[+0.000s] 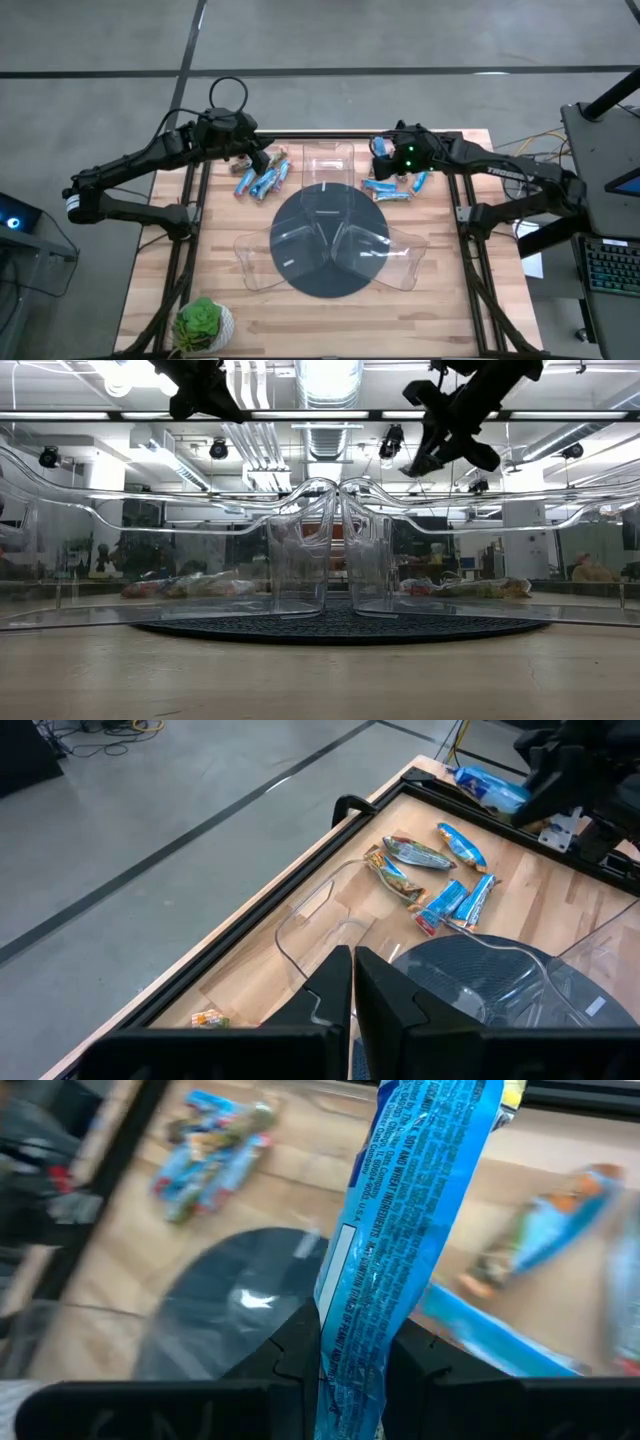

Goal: Pick and place Granola Bars by type
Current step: Put the right blue granola bar into the top transparent bin

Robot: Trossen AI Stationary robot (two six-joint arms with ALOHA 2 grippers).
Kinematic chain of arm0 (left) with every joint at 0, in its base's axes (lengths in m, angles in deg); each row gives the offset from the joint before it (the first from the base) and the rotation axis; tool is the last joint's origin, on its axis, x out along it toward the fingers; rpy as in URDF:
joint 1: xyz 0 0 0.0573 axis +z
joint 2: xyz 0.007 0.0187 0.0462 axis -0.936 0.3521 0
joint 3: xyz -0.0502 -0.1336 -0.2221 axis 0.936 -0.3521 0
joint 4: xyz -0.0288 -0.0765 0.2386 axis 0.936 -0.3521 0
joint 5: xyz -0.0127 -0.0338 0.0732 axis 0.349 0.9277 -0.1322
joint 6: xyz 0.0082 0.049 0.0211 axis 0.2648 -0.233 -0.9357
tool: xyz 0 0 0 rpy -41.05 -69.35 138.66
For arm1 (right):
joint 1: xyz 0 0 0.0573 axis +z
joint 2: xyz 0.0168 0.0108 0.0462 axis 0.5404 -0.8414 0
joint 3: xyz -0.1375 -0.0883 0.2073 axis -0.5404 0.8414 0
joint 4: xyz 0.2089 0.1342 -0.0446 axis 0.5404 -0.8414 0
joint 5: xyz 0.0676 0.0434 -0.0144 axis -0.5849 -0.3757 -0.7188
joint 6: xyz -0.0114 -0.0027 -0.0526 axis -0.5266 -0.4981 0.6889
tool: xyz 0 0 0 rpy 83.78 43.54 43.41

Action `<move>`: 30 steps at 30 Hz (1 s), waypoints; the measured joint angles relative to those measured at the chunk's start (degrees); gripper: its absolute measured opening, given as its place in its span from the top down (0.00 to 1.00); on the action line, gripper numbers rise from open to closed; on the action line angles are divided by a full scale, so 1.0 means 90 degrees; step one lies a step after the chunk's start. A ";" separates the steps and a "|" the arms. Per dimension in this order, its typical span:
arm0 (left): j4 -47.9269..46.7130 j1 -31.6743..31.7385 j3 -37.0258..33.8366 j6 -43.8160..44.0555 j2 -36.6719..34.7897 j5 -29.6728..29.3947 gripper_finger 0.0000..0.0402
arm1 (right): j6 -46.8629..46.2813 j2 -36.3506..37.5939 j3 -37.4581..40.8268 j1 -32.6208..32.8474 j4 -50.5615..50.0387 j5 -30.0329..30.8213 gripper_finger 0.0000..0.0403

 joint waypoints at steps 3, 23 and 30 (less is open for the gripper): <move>-0.0001 0.0000 0.0000 0.0001 -0.0001 0.0000 1.00 | -0.0008 -0.0093 0.0000 0.0061 0.0518 -0.0213 0.84; 0.0000 0.0000 0.0000 0.0000 -0.0001 0.0000 1.00 | -0.0477 -0.1498 -0.0311 0.0076 0.2417 -0.0937 0.84; -0.0001 0.0000 0.0000 -0.0001 -0.0001 0.0000 1.00 | -0.0319 -0.2478 -0.1220 0.0048 0.2026 -0.0938 0.84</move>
